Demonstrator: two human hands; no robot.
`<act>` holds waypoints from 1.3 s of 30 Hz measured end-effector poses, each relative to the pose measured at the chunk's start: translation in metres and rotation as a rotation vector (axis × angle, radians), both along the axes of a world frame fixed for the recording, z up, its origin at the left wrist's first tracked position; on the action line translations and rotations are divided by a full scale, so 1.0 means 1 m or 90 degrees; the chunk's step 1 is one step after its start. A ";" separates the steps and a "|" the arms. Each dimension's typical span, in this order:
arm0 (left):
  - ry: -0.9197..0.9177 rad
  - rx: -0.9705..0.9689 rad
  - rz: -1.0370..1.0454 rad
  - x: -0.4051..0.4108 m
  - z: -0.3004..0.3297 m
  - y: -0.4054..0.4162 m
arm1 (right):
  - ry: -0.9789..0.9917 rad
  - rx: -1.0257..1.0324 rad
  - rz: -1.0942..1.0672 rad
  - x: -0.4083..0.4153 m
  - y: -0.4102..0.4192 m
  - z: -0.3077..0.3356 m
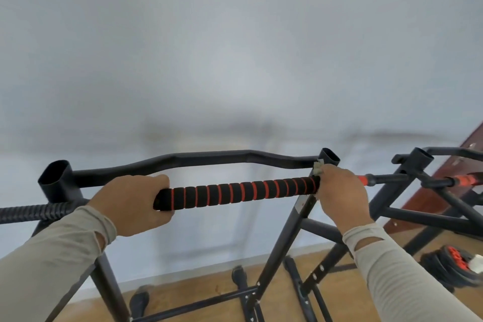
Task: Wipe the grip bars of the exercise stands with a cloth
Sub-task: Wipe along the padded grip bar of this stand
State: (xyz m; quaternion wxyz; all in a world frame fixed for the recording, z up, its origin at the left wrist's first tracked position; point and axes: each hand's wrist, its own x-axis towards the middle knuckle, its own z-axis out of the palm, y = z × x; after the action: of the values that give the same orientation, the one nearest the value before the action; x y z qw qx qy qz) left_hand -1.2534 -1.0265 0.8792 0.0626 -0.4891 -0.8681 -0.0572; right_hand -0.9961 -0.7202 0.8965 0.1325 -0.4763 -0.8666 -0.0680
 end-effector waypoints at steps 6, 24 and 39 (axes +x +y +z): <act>0.021 0.192 -0.026 0.012 -0.025 -0.006 | 0.308 -0.082 0.041 -0.023 -0.035 -0.019; 0.013 0.057 0.017 0.011 -0.005 -0.001 | 0.212 0.046 0.493 -0.078 -0.133 -0.032; 0.123 0.105 -0.069 0.007 -0.015 -0.004 | 0.257 -0.033 0.083 -0.012 -0.017 -0.016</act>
State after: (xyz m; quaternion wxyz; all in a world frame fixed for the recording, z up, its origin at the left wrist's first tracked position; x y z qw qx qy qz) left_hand -1.2460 -1.0304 0.8645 0.1825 -0.5317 -0.8227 -0.0845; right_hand -1.0081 -0.7374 0.8807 0.2953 -0.4261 -0.8530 0.0599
